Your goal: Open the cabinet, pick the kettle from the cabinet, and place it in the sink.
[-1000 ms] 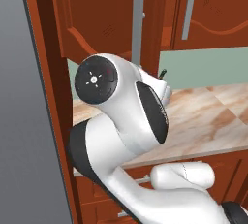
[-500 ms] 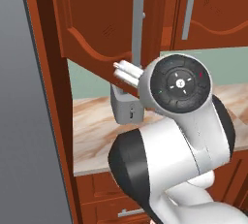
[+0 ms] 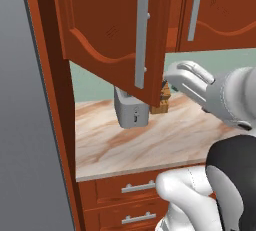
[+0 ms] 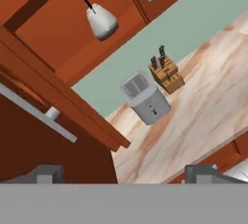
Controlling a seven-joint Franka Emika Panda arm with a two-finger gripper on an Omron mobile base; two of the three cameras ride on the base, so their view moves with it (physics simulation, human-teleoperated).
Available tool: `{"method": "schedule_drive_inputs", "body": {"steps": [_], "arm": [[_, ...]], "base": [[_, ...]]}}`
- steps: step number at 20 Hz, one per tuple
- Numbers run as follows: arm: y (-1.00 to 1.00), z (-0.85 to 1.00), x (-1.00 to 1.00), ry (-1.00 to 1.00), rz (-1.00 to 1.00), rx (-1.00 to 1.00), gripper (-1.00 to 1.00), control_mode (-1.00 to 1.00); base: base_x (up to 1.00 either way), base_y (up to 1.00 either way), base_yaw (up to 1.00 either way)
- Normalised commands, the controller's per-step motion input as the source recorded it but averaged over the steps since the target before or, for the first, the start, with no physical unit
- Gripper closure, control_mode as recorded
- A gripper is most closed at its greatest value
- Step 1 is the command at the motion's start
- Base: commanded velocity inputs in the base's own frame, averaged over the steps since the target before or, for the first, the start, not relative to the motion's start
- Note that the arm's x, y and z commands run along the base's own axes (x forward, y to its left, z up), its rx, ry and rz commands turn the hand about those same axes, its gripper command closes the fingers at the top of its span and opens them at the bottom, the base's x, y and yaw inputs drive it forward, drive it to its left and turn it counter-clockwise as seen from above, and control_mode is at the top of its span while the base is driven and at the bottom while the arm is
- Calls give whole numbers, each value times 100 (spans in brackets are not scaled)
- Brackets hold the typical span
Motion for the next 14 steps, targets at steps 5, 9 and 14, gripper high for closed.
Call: {"method": "schedule_drive_inputs", "body": {"steps": [5,9,14], "arm": [[-36,9,-4,-1,30,19,-100,-100],[-30,14,0,1,29,21,-100,-100],[-23,10,16,7,26,25,-100,-100]], "base": [[0,0,0],[0,0,0],[0,0,0]]}}
